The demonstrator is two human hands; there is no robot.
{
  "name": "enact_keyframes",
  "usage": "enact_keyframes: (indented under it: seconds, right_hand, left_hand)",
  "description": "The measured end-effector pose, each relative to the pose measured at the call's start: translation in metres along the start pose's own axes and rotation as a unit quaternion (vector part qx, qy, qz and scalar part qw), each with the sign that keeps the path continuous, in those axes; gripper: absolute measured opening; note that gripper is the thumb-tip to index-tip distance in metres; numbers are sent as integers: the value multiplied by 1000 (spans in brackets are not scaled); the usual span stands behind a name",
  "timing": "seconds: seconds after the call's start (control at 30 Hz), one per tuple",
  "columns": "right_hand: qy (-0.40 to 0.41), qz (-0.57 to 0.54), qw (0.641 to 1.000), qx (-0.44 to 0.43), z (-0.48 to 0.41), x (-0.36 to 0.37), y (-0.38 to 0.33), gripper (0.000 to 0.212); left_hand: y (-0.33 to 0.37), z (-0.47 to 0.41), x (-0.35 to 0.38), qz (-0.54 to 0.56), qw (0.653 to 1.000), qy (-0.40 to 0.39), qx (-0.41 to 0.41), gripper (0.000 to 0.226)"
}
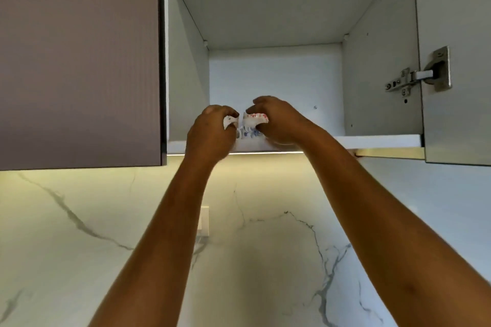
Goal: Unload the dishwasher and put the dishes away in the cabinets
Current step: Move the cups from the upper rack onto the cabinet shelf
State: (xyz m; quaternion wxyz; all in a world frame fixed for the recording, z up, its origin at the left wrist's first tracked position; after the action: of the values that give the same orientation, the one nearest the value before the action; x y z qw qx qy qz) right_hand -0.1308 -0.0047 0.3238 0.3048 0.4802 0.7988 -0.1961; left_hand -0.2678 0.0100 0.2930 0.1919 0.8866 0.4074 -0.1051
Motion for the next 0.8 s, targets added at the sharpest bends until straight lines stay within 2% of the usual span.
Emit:
enact_keyframes:
  seconds: [0.13, 0.23, 0.4, 0.5, 0.6, 0.67, 0.8]
  right_hand:
    - [136, -41, 990, 7, 53, 1, -1, 36]
    - [181, -50, 982, 11, 102, 8, -1, 34]
    - [145, -109, 980, 86, 203, 36, 3, 34]
    - [83, -124, 977, 153, 273, 47, 0, 35]
    - [34, -111, 964, 238, 338, 51, -1, 37]
    - [34, -95, 947, 306, 391, 46, -4, 37]
    - [28, -81, 908, 410, 487, 34, -16, 36]
  left_hand:
    - [11, 54, 8, -44, 993, 105, 33, 37]
    - [14, 103, 21, -16, 995, 97, -10, 46]
    - [31, 203, 52, 67, 993, -61, -73, 51]
    - [55, 263, 66, 84, 981, -148, -93, 53]
    - [87, 322, 69, 154, 956, -231, -91, 53]
    - [113, 367, 65, 200, 931, -294, -79, 53]
    - [145, 452, 58, 181, 897, -397, -70, 54]
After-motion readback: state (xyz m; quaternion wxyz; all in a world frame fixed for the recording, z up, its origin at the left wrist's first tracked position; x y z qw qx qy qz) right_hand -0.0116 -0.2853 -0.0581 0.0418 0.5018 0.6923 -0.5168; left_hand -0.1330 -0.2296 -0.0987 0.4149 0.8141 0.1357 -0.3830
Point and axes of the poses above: each hand's wrist, its own z-axis away from the middle knuckle, its own x-axis out of the palm, y = z × x, the point moved 3 cm from there along -z, towards the middle knuckle, and after that the axes turned 7 degrees about -z, right-handed, at the moved point
